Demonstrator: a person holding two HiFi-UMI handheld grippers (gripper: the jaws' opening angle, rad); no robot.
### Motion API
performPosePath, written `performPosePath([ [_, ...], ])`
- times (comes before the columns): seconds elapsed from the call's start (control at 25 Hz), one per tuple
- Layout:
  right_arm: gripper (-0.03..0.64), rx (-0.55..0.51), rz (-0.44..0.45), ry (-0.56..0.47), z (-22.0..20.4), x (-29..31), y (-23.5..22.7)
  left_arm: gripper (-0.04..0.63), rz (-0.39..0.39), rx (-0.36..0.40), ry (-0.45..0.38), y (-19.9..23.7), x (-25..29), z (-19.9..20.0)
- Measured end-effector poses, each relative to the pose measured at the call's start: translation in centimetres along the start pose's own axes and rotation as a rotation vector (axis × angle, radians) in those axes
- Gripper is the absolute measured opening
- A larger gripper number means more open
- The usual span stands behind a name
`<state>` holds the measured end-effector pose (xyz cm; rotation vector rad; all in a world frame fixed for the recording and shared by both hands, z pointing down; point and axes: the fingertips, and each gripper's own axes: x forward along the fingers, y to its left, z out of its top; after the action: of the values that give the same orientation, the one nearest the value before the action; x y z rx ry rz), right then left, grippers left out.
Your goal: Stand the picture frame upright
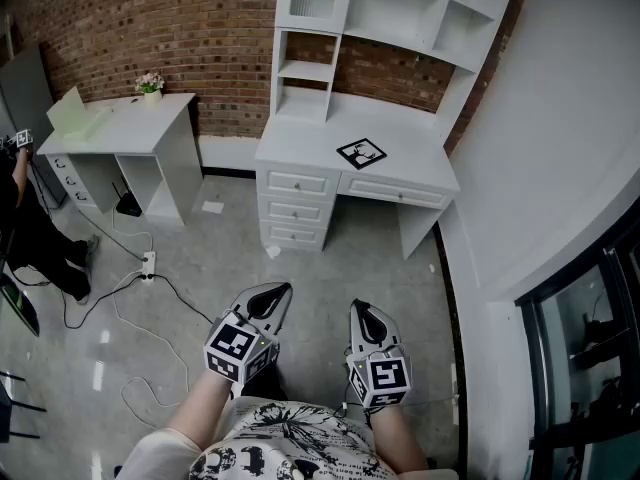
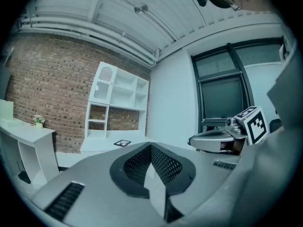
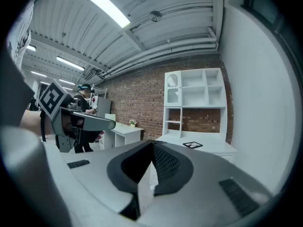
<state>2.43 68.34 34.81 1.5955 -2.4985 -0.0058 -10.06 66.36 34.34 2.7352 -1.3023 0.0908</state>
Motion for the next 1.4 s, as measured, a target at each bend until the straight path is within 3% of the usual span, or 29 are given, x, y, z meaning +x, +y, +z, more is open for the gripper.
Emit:
performPosePath([
  [0.6,0.008,0.046,-0.035,0.012,-1.3,-0.3,-1.4,0.011,0.012,-0.021,0.031,-0.4,0.4,-0.5],
  [0.84,0.008,0.151,-0.038,0.024,-2.7,0.3,-2.7,0.011,0.014,-0.012,0.06,-0.6,0.9,-1.9],
  [1.08,0.008,0.183,-0.023,0.034,-3.5,3.5,-3.4,0.011,0.031,-0.105,0.068,2.7,2.9,-2.9],
  [1.28,0.008,0.063,-0.077,0.052,-2.9,8.0,-6.4,0.011,0.048,-0.101,0.058,7.0,7.7,-2.0],
  [1.4,0.008,0.049,-0.092,0.064,-2.4,11.7,-7.7,0.011,0.031,-0.108,0.061,9.9,10.9,-1.7],
])
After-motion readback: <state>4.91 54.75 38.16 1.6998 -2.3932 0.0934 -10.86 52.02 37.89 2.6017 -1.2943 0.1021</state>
